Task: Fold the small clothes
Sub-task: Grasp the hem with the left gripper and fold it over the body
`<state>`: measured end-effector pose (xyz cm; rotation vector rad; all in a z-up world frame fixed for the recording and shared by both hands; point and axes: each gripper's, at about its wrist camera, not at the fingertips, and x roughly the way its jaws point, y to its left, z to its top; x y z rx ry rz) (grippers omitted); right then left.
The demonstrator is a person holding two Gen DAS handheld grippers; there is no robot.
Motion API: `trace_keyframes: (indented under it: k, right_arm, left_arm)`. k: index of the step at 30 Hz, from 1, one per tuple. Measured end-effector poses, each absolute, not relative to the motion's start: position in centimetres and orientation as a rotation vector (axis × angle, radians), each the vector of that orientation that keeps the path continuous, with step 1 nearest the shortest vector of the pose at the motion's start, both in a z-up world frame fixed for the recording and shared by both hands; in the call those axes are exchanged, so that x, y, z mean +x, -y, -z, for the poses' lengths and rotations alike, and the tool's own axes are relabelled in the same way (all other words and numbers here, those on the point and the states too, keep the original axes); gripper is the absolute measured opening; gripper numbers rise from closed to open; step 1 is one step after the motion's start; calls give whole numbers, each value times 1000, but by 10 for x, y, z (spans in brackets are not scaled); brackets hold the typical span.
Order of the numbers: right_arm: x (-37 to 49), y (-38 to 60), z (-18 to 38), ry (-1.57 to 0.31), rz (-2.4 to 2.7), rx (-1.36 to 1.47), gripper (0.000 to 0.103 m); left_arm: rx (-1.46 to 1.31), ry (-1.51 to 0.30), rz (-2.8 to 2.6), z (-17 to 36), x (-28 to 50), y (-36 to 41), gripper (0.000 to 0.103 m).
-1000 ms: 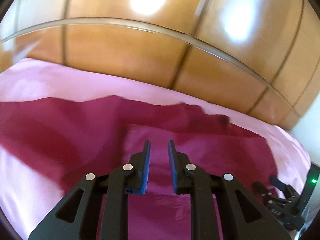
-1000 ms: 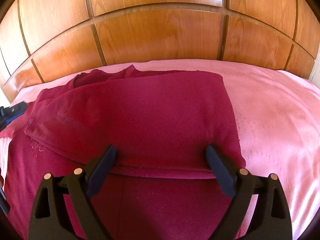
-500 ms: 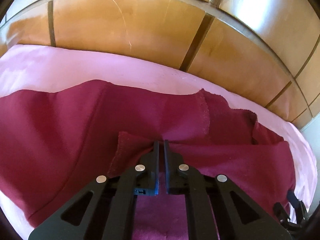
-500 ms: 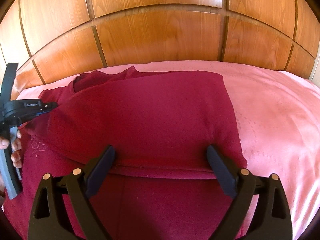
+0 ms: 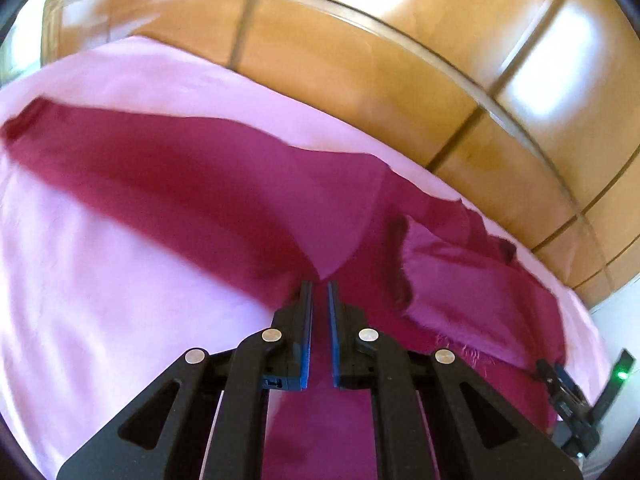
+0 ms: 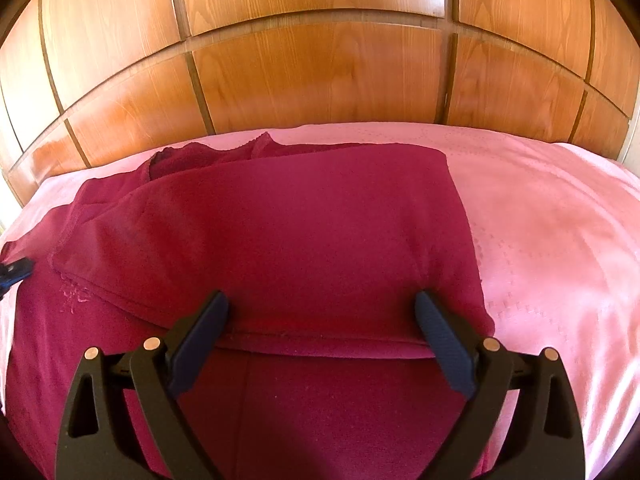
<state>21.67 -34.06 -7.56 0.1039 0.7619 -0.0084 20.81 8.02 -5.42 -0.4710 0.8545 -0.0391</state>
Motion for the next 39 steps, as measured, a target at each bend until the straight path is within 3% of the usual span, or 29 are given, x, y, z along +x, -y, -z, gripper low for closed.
trace_keyframes:
  k: [2, 3, 5, 7, 17, 26, 29, 32, 33, 39]
  right_arm:
    - [217, 340, 75, -762, 11, 101, 95]
    - [217, 340, 75, -763, 10, 101, 96]
    - [217, 339, 76, -767, 11, 97, 97]
    - [217, 338, 76, -769, 13, 92, 98]
    - [216, 336, 76, -777, 21, 82, 100]
    - [216, 334, 76, -772, 30, 65, 100]
    - [217, 334, 76, -772, 33, 59, 100]
    - [217, 333, 76, -773, 34, 57, 100]
    - [217, 333, 76, -773, 34, 56, 100]
    - [218, 333, 76, -774, 37, 55, 100]
  left_arm:
    - [-495, -842, -1, 56, 198, -97, 7]
    - [-509, -835, -16, 57, 194, -108, 24]
    - [-569, -799, -77, 60, 183, -132, 49]
    - [-628, -762, -124, 62, 173, -155, 53]
    - [-859, -674, -294, 66, 158, -270, 53]
    - [-1017, -651, -378, 74, 193, -357, 53]
    - [-1010, -666, -440, 79, 204, -378, 46]
    - [-979, -687, -476, 83, 218, -391, 32]
    - [-961, -694, -484, 82, 221, -393, 22]
    - [-905, -713, -505, 83, 228, -398, 7]
